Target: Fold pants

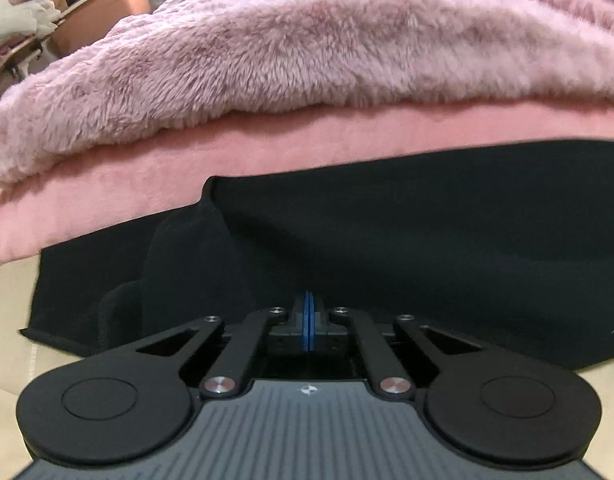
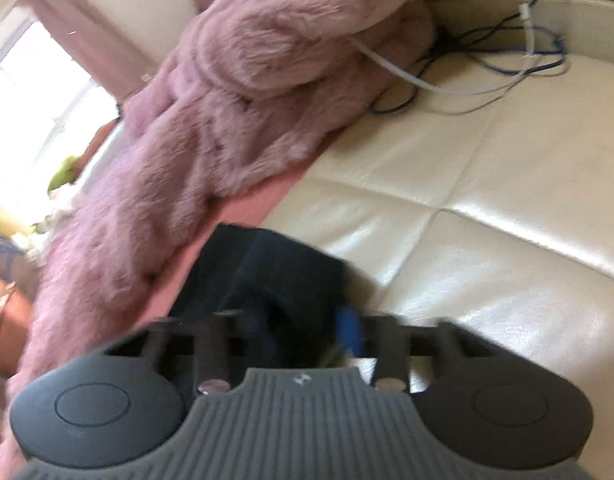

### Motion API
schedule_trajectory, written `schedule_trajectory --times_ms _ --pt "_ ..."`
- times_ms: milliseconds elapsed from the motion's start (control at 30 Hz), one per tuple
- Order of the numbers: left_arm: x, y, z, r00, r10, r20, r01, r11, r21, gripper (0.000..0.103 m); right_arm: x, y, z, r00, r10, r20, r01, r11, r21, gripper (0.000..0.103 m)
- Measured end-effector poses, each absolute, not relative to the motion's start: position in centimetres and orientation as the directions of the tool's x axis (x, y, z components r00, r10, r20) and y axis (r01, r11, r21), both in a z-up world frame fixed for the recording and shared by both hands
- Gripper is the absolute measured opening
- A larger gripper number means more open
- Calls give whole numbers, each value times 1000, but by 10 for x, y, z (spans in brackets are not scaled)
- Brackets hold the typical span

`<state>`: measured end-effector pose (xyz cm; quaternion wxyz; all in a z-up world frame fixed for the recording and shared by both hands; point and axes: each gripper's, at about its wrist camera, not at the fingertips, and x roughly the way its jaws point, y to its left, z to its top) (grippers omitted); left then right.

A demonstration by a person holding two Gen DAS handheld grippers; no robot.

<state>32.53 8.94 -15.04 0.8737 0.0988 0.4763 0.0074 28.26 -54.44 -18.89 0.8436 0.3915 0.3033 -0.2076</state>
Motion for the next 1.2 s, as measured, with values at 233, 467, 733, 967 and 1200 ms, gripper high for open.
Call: schedule_trajectory --times_ms 233,467,733,967,1200 --pt "305 78 -147 496 136 -858 110 970 217 0 249 -547 -177 692 -169 -702 626 624 467 1" --pt "261 58 -136 475 37 -879 174 975 135 0 170 -557 -152 552 -221 -804 702 644 305 2" --pt "244 47 -112 526 -32 -850 215 972 96 11 123 -588 -142 496 -174 -850 706 651 279 19" --pt "274 71 -78 599 -30 -800 173 980 93 48 155 -578 -102 549 -186 -815 457 883 106 37" --pt "323 89 -97 558 0 -830 104 992 70 56 216 -554 -101 586 -45 -809 -79 991 -112 35"
